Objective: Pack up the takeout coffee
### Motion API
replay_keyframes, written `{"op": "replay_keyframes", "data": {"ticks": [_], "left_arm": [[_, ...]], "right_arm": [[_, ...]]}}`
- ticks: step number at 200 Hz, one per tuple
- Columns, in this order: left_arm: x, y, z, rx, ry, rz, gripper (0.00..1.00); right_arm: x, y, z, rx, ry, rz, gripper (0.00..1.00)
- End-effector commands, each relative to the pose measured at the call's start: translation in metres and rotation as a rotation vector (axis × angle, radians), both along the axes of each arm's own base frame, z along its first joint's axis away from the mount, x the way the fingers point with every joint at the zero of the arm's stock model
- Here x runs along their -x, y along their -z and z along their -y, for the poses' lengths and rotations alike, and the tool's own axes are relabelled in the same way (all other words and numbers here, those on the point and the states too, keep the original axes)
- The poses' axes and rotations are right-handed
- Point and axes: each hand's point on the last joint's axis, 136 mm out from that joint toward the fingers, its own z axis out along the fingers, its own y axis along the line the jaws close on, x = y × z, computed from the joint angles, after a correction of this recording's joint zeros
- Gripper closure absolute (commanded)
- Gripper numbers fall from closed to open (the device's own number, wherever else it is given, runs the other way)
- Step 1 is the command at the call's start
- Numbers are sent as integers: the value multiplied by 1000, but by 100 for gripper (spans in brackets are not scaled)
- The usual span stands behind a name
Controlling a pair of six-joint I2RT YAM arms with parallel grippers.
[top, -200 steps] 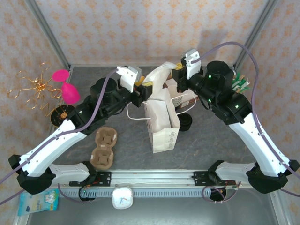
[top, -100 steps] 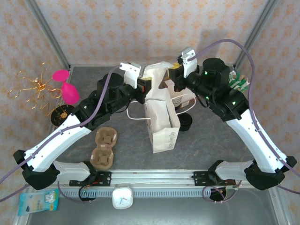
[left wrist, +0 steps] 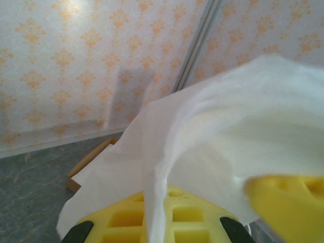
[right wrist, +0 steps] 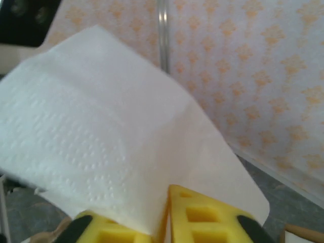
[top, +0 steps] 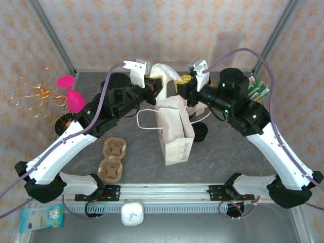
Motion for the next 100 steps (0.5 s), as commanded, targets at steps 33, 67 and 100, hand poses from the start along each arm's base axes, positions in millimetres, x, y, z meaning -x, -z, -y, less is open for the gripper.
{"op": "replay_keyframes", "data": {"ticks": [33, 67, 100], "left_arm": [[5, -37, 9, 62, 128, 83, 100], [8, -41, 12, 40, 167, 115, 100], [4, -37, 6, -6, 168, 127, 100]], "right_arm": [[58, -3, -20, -8, -332, 37, 52], [60, -2, -22, 27, -354, 19, 52], [77, -22, -2, 36, -358, 77, 45]]}}
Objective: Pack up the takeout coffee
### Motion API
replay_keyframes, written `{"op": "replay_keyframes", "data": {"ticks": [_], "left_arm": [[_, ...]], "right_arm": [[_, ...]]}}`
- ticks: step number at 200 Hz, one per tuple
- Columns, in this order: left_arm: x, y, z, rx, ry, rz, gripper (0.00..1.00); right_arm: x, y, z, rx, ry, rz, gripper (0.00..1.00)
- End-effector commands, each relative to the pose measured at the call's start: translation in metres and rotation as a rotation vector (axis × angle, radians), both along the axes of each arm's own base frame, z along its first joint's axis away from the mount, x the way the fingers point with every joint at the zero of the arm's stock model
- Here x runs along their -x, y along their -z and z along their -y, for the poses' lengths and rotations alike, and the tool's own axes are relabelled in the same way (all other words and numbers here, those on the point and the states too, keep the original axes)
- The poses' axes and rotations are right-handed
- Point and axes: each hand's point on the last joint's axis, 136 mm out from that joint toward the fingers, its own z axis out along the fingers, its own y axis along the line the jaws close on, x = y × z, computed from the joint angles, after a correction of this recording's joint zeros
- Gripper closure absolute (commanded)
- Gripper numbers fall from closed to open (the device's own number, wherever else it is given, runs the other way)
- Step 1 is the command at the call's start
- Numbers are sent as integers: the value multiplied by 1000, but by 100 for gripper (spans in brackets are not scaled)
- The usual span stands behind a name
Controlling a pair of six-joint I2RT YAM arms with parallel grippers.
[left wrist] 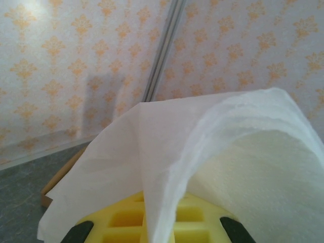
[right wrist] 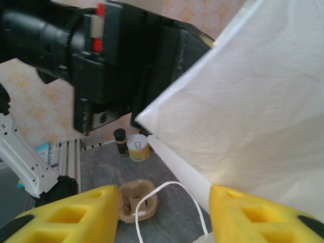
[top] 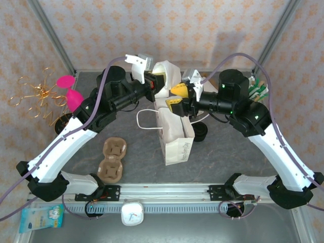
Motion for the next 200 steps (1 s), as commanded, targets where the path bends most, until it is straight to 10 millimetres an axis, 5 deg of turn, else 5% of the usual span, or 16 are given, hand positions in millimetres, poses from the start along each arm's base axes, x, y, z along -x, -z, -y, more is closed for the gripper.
{"op": "replay_keyframes", "data": {"ticks": [1, 42, 115, 156, 200], "left_arm": [[4, -21, -3, -6, 32, 81, 100], [8, -16, -4, -78, 57, 94, 100], [20, -9, -2, -223, 139, 149, 100], [28, 5, -1, -331, 198, 147, 100], [37, 10, 0, -381, 255, 166, 100]], "right_arm": [[25, -28, 18, -16, -41, 79, 45], [3, -19, 42, 58, 68, 93, 28], [-30, -26, 63, 113, 127, 246, 22], [-70, -15, 61, 176, 113, 282, 16], [-71, -10, 41, 158, -41, 382, 8]]}}
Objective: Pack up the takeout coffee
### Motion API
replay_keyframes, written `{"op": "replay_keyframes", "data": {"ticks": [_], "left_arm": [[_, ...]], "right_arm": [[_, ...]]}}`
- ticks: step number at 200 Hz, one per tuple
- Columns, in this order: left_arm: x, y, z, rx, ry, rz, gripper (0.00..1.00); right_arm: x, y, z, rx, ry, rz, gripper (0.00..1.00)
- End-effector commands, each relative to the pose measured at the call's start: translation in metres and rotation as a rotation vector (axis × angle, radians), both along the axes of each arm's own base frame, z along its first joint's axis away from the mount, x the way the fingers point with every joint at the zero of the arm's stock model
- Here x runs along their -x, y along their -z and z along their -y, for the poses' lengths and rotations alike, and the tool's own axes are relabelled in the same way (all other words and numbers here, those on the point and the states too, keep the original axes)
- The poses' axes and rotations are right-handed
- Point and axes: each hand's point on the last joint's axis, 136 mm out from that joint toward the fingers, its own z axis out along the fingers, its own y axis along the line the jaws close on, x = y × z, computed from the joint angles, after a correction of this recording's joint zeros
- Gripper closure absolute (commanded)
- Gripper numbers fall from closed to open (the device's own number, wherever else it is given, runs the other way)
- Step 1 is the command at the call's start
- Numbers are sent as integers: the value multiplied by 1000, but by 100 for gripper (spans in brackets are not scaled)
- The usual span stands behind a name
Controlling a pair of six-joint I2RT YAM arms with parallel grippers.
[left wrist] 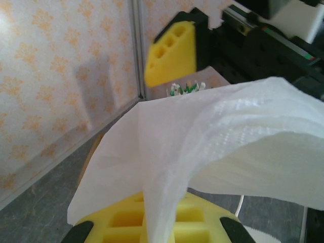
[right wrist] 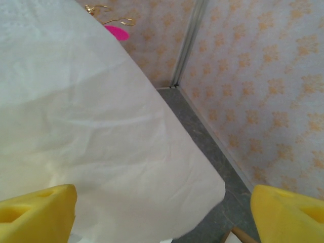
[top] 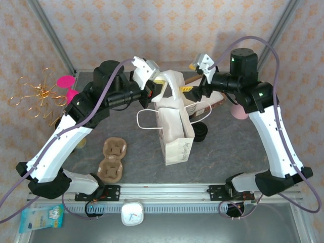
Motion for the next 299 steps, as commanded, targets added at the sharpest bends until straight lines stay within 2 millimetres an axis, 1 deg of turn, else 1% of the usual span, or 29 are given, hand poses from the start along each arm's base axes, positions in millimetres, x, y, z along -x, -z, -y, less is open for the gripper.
{"op": "replay_keyframes", "data": {"ticks": [1, 30, 55, 76, 90, 117, 129, 155, 166, 187, 201, 213, 225, 235, 254, 278, 282, 288, 292, 294, 296, 299], "left_arm": [[12, -1, 1, -48, 70, 24, 100], [15, 6, 2, -90, 101, 17, 100], [16, 5, 7, -102, 134, 18, 100], [15, 8, 11, -126, 154, 9, 100], [14, 6, 11, -133, 154, 13, 100], [18, -1, 10, -118, 163, 35, 100], [19, -4, 8, -117, 160, 48, 100], [19, -5, 7, -111, 153, 50, 100], [20, -5, 7, -107, 157, 45, 100], [21, -5, 8, -103, 162, 41, 100], [22, -6, 9, -97, 170, 42, 100], [23, -8, 9, -90, 175, 43, 100], [24, -10, 10, -84, 180, 46, 100], [25, -11, 10, -80, 181, 49, 100], [25, -14, 8, -76, 171, 52, 100], [21, -22, 2, -59, 120, 66, 100], [18, -24, -1, -53, 97, 69, 93], [15, -28, -5, -42, 63, 76, 80], [13, -31, -8, -37, 40, 82, 66], [12, -32, -9, -35, 30, 84, 62], [11, -33, -11, -32, 16, 87, 55], [10, -35, -14, -27, -5, 90, 48]], "right_arm": [[16, -22, -10, -31, -140, 150, 8], [18, -14, -20, -18, -210, 142, 6], [25, -1, -40, 14, -273, 131, 6], [34, 3, -53, 24, -324, 123, 7], [40, 5, -58, 20, -355, 114, 10], [41, 9, -54, 20, -328, 128, 21], [44, 9, -51, 9, -316, 136, 30], [56, 9, -44, -10, -307, 150, 43], [59, 8, -42, -15, -300, 161, 51], [62, 4, -39, -34, -286, 169, 54], [64, 4, -39, -36, -292, 147, 59], [65, 5, -41, -38, -306, 128, 69], [66, 5, -41, -48, -312, 111, 76], [66, 4, -42, -57, -309, 102, 86], [68, 0, -42, -81, -309, 87, 100], [76, -13, -41, -142, -300, 51, 100], [77, -15, -41, -154, -295, 43, 100], [78, -17, -42, -174, -287, 18, 100], [78, -18, -41, -187, -282, 0, 100], [78, -19, -41, -193, -278, -7, 100], [78, -19, -41, -199, -272, -15, 100], [76, -19, -40, -212, -253, -25, 100]]}}
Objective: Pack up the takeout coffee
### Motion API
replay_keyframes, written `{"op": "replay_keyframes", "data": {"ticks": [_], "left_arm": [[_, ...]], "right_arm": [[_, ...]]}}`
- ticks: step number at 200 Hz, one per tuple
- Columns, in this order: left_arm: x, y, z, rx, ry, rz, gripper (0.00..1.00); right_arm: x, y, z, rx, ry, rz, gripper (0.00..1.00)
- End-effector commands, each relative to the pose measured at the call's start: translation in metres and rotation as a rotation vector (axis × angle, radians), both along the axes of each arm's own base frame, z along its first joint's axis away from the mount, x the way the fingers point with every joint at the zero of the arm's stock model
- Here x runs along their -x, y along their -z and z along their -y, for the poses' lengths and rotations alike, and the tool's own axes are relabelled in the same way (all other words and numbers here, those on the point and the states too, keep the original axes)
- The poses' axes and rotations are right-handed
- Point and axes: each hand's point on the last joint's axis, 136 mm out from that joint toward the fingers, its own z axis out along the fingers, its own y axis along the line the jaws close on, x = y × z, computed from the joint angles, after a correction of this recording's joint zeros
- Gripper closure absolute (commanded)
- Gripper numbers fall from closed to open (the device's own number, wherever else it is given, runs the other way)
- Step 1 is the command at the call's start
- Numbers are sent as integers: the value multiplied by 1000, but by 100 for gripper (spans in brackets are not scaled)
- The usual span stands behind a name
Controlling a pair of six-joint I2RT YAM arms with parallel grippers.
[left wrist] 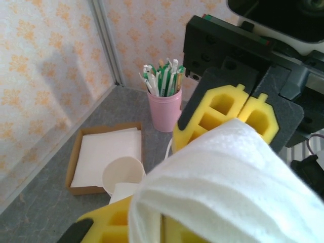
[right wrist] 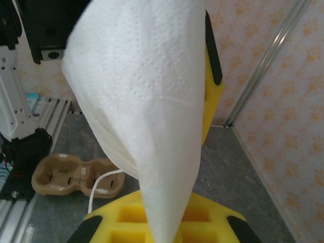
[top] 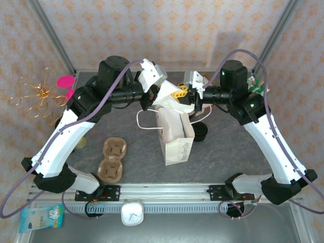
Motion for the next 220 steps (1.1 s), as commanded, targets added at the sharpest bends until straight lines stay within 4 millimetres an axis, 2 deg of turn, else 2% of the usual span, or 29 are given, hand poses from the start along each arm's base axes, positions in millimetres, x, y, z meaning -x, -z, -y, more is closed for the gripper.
{"op": "replay_keyframes", "data": {"ticks": [1, 8, 18, 22, 32, 41, 56, 75, 92, 99, 140, 160, 184, 220], "left_arm": [[-3, -39, -26, 86, -139, 82, 45], [-6, -45, -34, 104, -189, 98, 35], [-9, -53, -49, 145, -274, 115, 30], [-9, -56, -54, 166, -300, 121, 28], [-9, -64, -71, 221, -384, 134, 22], [-8, -67, -85, 283, -449, 129, 20], [-5, -66, -108, 368, -555, 113, 19], [-3, -55, -128, 446, -655, 55, 18], [-1, -44, -128, 507, -670, -25, 18], [-1, -39, -126, 522, -666, -59, 18], [-10, -3, -121, 549, -716, -185, 17], [-11, 6, -120, 567, -725, -206, 17], [-14, 13, -115, 570, -719, -227, 16], [-18, 24, -115, 559, -744, -249, 16]], "right_arm": [[11, -25, 2, -115, 22, -68, 100], [-2, -26, 3, -150, 98, -136, 100], [-17, -26, 6, -197, 197, -240, 100], [-12, -35, 13, -227, 220, -265, 100], [-17, -36, 18, -260, 287, -357, 100], [-25, -34, 23, -296, 364, -438, 100], [-24, -30, 27, -326, 417, -527, 100], [-28, -22, 29, -321, 529, -619, 100], [-29, -17, 30, -304, 619, -688, 100], [-35, -4, 24, -270, 655, -727, 100], [-41, 40, 23, -180, 844, -849, 100], [-44, 59, 23, -114, 909, -871, 100], [-43, 84, 13, -38, 924, -918, 100], [-40, 109, 6, 37, 956, -953, 100]]}}
